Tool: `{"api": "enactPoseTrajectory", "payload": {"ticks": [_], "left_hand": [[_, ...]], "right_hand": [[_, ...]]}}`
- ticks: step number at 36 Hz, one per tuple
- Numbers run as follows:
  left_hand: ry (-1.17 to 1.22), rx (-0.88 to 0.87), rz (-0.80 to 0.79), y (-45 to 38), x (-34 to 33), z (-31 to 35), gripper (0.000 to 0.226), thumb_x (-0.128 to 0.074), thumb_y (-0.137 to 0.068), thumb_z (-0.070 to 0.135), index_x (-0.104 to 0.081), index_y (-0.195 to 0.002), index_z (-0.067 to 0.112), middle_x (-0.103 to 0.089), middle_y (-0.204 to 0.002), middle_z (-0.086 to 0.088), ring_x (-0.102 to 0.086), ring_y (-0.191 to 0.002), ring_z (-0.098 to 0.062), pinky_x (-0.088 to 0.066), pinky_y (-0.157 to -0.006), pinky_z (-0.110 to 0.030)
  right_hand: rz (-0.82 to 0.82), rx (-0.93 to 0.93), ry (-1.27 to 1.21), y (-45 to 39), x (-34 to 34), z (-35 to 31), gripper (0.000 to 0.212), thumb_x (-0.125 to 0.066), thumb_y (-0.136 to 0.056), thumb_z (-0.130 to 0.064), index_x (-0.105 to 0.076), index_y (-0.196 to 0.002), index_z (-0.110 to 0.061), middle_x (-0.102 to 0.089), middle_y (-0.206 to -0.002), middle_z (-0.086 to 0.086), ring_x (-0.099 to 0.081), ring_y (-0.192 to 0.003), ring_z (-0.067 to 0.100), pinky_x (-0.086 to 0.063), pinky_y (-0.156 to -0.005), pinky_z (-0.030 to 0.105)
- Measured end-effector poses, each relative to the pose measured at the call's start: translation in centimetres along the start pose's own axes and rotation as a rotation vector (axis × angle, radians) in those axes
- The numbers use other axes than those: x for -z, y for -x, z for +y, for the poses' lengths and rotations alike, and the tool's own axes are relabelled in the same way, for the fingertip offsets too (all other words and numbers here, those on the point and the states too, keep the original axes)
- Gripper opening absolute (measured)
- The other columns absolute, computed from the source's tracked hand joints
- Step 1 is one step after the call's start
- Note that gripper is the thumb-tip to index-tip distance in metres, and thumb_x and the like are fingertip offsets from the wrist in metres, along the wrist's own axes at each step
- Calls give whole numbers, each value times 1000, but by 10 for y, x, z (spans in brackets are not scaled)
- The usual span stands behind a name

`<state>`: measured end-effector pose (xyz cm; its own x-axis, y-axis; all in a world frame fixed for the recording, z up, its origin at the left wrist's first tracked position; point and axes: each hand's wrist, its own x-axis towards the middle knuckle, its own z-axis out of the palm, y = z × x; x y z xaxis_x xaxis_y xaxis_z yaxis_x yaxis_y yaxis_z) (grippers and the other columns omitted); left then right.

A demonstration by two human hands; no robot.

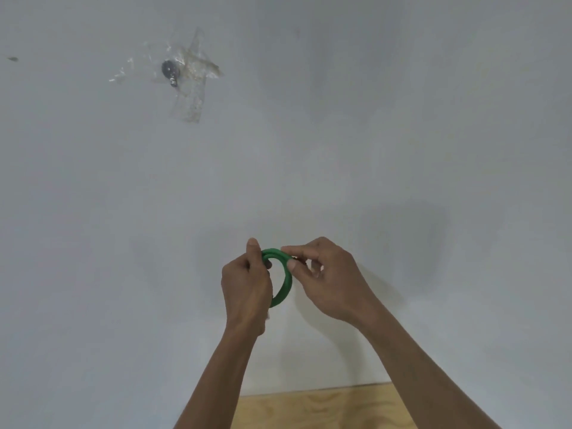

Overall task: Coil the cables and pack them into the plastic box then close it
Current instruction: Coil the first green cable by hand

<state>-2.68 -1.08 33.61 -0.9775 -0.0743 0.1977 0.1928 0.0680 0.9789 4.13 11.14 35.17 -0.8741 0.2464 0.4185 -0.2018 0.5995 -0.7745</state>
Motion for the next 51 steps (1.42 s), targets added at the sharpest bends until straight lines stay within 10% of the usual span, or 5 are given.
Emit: {"api": "enactPoseTrajectory", "payload": {"ticks": [10,16,27,35,51], "left_hand": [[-42,87,93,14,23,-30,63,-44,-98,51,-63,-67,0,-38,-47,0,-39,-47,-22,-39,-48,-33],[-28,94,114,7,20,-29,66,-45,-98,50,-60,-74,-9,-38,-37,10,-36,-48,-22,-37,-47,-32],[25,3,93,-16,8,-2,66,-46,-95,52,-60,-74,-10,-45,-44,4,-44,-45,-19,-40,-45,-31],[41,68,104,-20,12,-9,64,-46,-96,51,-60,-75,-8,-49,-43,6,-46,-43,-19,-37,-39,-25],[95,232,133,-9,46,-28,53,-45,-97,50,-66,-66,13,-64,-65,-1,-54,-51,-21,-36,-33,-21]], "right_hand": [[-33,-257,-458,20,-29,2,31,-98,-59,-29,-80,-82,-18,-77,-74,1,-70,-62,11,-55,-59,18],[-102,-236,-554,25,-32,6,13,-85,-82,-23,-82,-92,-16,-80,-80,2,-76,-75,14,-63,-74,28],[75,-171,-543,-2,-37,8,21,-95,-65,-16,-80,-80,-22,-78,-75,-5,-61,-63,7,-53,-66,15],[150,-194,-474,-2,-54,14,47,-94,-67,-30,-66,-106,-32,-67,-103,-12,-69,-86,13,-56,-72,21],[-108,-345,-629,11,-98,15,35,-79,-85,-37,-70,-115,-22,-75,-104,1,-75,-91,18,-59,-67,29]]}}
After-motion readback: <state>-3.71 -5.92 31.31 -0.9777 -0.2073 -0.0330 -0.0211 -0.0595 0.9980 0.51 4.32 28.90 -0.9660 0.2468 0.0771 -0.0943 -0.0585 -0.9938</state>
